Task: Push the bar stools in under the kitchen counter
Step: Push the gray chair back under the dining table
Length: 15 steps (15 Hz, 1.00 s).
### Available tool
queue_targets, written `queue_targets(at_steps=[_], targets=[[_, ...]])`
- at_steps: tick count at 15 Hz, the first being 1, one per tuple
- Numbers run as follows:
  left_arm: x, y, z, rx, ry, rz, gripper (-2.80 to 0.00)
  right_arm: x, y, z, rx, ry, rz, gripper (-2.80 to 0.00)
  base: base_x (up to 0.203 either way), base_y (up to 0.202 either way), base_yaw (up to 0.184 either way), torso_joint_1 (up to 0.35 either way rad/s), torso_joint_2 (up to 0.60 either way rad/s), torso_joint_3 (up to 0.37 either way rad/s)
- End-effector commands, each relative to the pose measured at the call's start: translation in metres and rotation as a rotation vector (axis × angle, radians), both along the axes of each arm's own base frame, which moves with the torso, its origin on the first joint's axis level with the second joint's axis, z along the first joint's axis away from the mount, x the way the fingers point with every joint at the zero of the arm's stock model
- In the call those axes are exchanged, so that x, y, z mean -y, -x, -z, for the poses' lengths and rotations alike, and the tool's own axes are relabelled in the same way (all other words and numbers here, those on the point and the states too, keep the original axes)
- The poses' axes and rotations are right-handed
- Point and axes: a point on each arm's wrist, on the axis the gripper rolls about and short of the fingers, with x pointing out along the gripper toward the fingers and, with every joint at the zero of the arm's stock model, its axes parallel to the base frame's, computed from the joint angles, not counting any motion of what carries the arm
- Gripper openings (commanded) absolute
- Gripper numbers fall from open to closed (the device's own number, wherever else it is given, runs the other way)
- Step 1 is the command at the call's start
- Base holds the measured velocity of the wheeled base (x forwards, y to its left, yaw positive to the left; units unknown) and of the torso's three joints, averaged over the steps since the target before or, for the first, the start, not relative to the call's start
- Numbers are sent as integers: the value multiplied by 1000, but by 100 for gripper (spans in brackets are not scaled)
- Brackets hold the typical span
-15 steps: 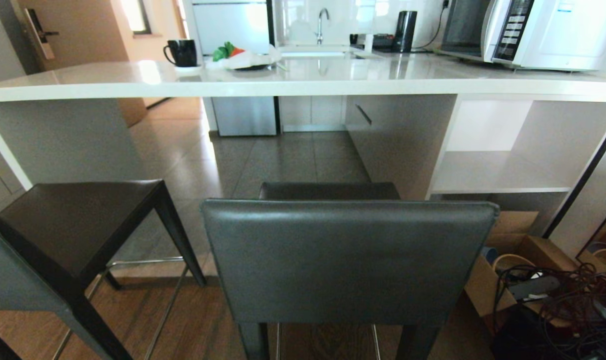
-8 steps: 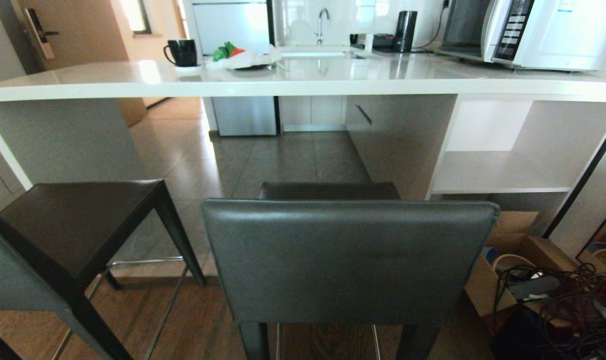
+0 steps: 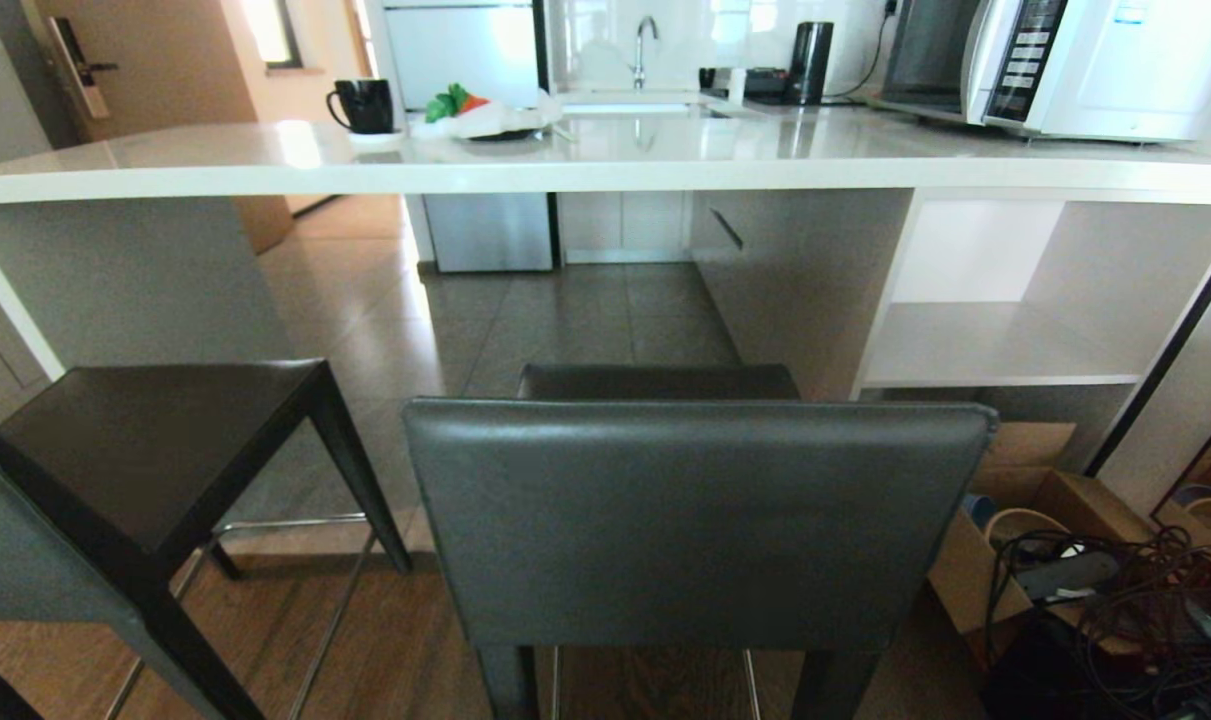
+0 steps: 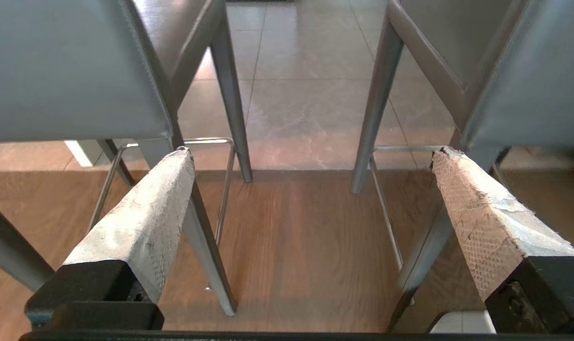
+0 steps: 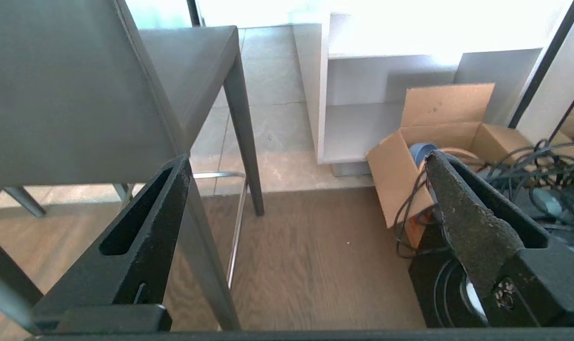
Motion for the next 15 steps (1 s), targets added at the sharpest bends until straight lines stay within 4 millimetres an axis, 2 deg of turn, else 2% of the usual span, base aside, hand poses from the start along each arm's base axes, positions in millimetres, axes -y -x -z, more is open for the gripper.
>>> queue_targets(at_steps=[1,2,8,9,10,15], targets=[[0,-1,0,12,16,-10,0,0,0,0,-6,-4,1,0,0,0,0,0,0,0],[0,-1,0,7,14,-10,0,0,0,0,-6,-4,-1,-280,0,0,0,0,0,0],[0,-1,0,14,14,-10,0,0,0,0,-7,-19,2,-280,0,0,0,0,0,0],[0,-1,-1,15,15,-10,-161,0,0,1,-8,-20,2,-280,0,0,0,0,0,0],[0,-1,0,15,17,-8,-280,0,0,0,-7,-20,2,-280,0,0,0,0,0,0],[0,-1,0,14,16,-10,-280,0,0,0,-7,-20,2,-280,0,0,0,0,0,0]])
